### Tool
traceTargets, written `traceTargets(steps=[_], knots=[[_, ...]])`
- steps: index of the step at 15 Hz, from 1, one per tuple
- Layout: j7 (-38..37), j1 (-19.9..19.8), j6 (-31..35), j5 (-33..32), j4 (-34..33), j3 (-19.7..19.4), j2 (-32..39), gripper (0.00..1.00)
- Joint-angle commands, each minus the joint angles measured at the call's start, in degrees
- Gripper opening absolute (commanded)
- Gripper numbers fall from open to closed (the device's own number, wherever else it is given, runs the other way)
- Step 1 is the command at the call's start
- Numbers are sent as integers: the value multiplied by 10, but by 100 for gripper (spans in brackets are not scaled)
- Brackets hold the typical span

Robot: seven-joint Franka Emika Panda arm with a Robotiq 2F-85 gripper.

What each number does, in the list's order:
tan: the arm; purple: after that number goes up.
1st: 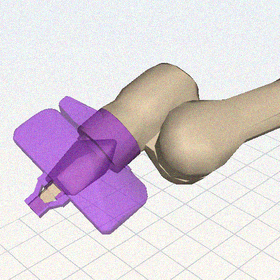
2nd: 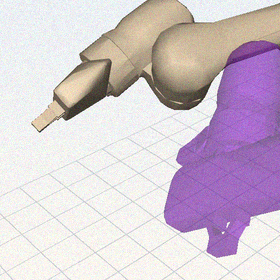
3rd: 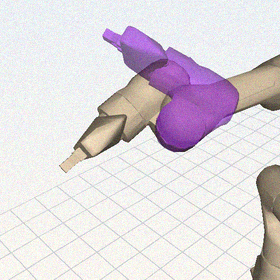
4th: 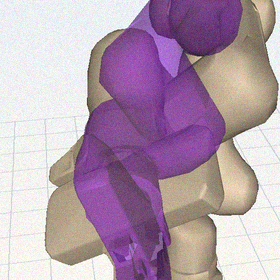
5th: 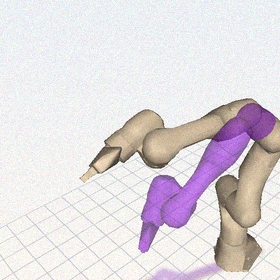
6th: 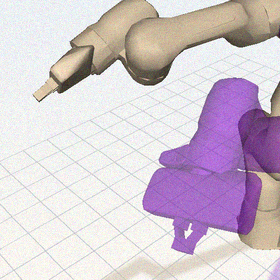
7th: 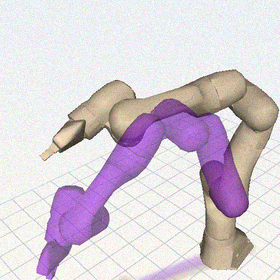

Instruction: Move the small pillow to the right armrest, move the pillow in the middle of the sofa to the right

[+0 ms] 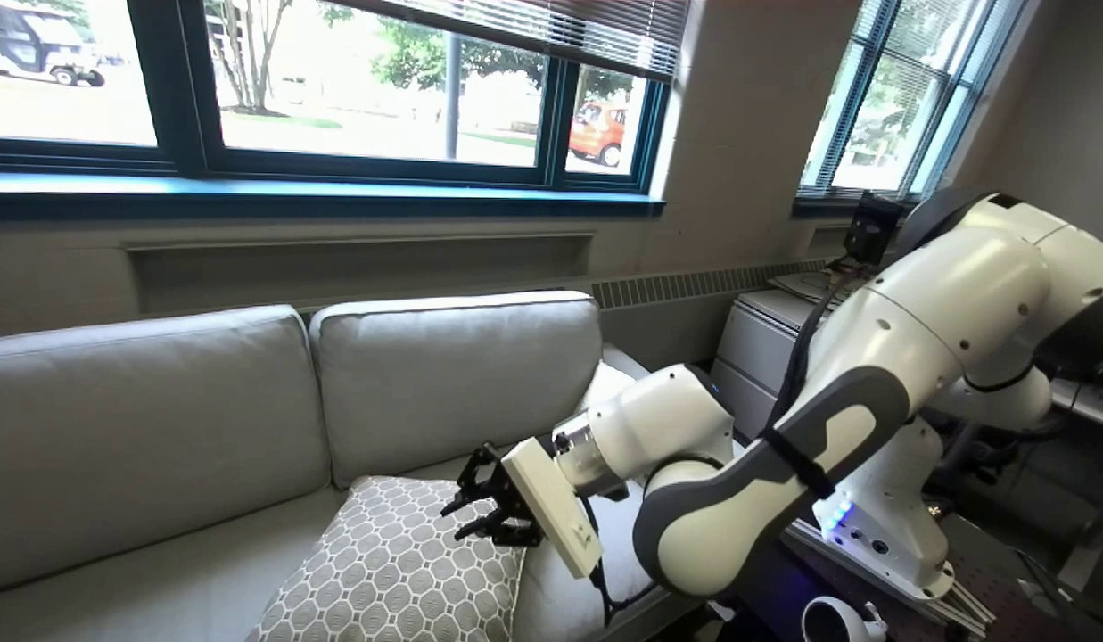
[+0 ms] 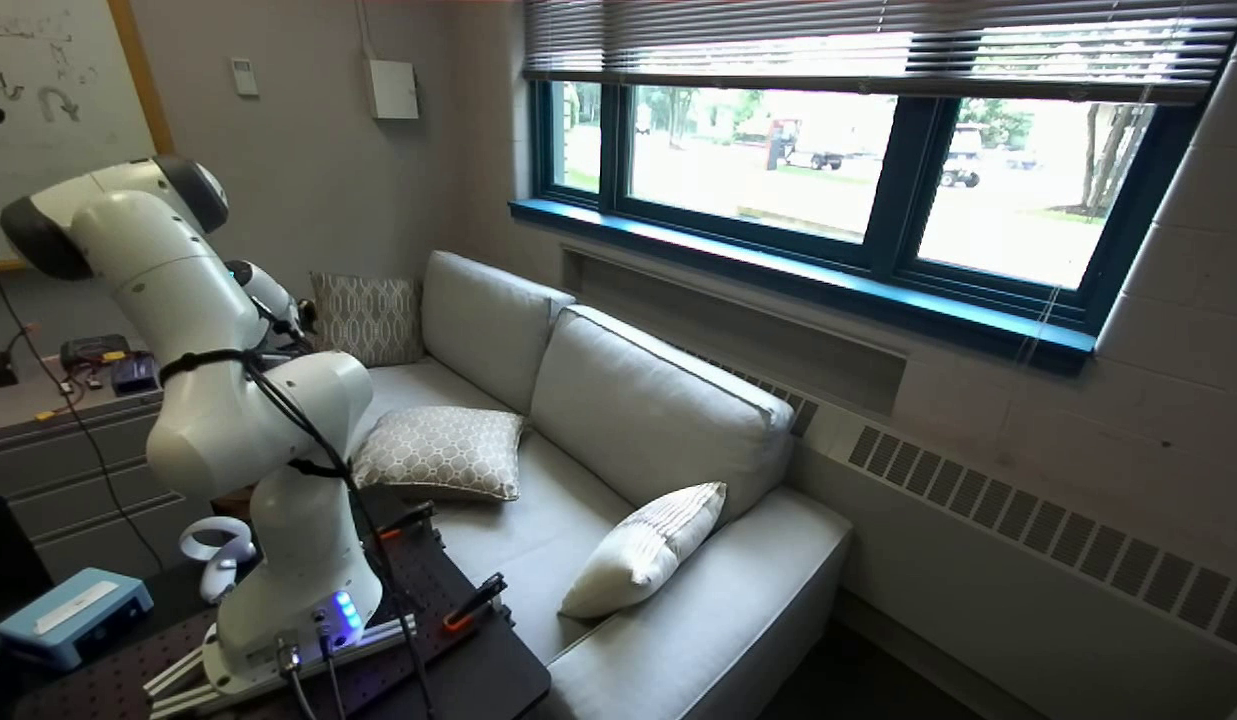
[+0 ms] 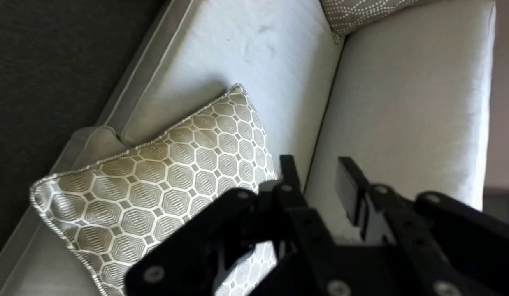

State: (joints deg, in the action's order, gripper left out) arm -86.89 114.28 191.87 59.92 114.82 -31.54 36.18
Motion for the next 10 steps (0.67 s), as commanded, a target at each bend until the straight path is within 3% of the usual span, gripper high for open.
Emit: traceTargets(steps=[1,4,5,6,9,10], knots=[[58,-124,-46,-31,69,112,-142,62],[96,-249,-135,-29,81,183,-182,84],[142,-285,-176,8,74,195,-182,92],[161,-307,-215,13,69,184,-168,99],[233,-387,-329,31,42,169,-120,100],[223,-468,-348,-8,38,224,-104,100]])
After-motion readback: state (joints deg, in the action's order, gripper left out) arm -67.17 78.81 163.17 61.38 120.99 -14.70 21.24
